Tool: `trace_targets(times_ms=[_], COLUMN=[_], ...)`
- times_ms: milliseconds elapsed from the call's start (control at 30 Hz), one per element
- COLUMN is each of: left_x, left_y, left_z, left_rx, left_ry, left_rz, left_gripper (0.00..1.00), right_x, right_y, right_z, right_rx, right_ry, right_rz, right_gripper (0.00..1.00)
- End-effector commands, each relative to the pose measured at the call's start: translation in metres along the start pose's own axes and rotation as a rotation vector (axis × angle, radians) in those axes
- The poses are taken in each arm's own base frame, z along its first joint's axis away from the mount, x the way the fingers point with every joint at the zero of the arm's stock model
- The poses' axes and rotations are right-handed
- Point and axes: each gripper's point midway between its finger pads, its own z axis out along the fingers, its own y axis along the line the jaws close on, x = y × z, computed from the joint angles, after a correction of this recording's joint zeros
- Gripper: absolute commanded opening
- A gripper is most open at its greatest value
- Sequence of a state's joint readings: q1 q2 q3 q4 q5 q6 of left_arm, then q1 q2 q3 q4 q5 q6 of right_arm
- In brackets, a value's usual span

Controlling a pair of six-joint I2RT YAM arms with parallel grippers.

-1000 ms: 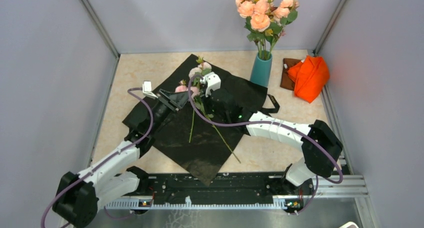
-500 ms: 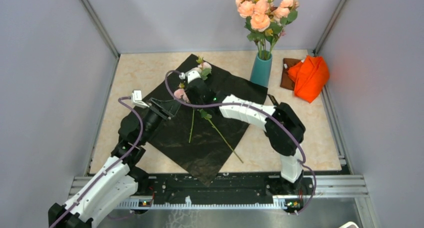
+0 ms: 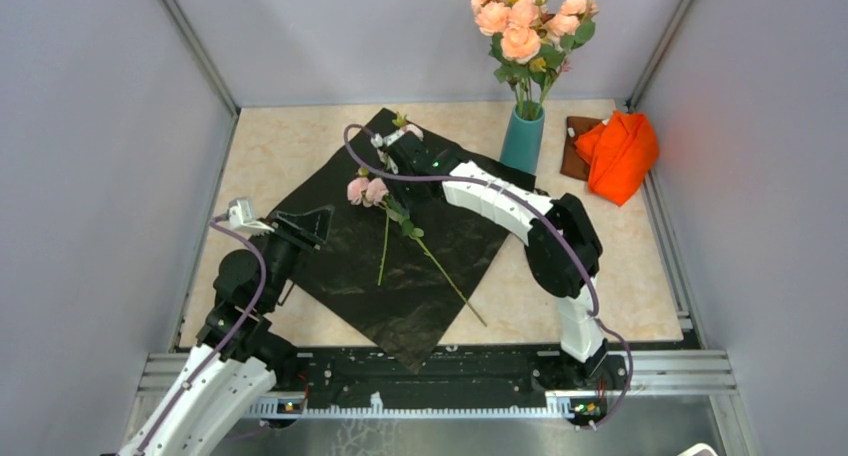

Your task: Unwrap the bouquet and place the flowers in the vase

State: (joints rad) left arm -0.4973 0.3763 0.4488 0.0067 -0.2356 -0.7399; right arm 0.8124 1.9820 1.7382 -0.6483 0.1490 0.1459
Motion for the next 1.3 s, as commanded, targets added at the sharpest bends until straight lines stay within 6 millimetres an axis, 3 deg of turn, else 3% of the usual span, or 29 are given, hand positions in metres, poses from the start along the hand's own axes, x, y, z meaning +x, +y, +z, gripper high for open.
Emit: trace_targets(times_ms=[0,367,867,1000,1100,1267], left_x=[0.001,0.007,0.011,0.008,0.008,0.012], left_y=[0.014,0.018,0.016,0.015,0.014,0.013], left_z=[-0.001,0.001,0.005,0.004,0.004,0.006], left_rx=[-0.088,-0.090,-0.078,-0.076,-0.074,-0.066], left_ry=[0.025,0.032,0.049,0.044,0.044,0.057], left_rz=[0.034,0.037,0.045,0.046,0.048,0.046], left_gripper=[0.52,0.53,0.53,0.53,0.53,0.53], right_x=[0.036,0.083,0.097,0.099,0.093,0.066], right_y=[0.019,0.031,0.039,0.040,0.039,0.035], right_z=[0.005,0.031,0.048,0.048,0.044,0.020], right_rx=[-0.090,-0.138,-0.174,-0.179,-0.174,-0.164], right_ry=[0.101,0.159,0.168,0.169,0.149,0.078], right_rz=[-0.027,-0.028,-0.026,-0.028,-0.029,-0.037], right_gripper=[0.51,0.52,0.46,0.30,0.00,0.00])
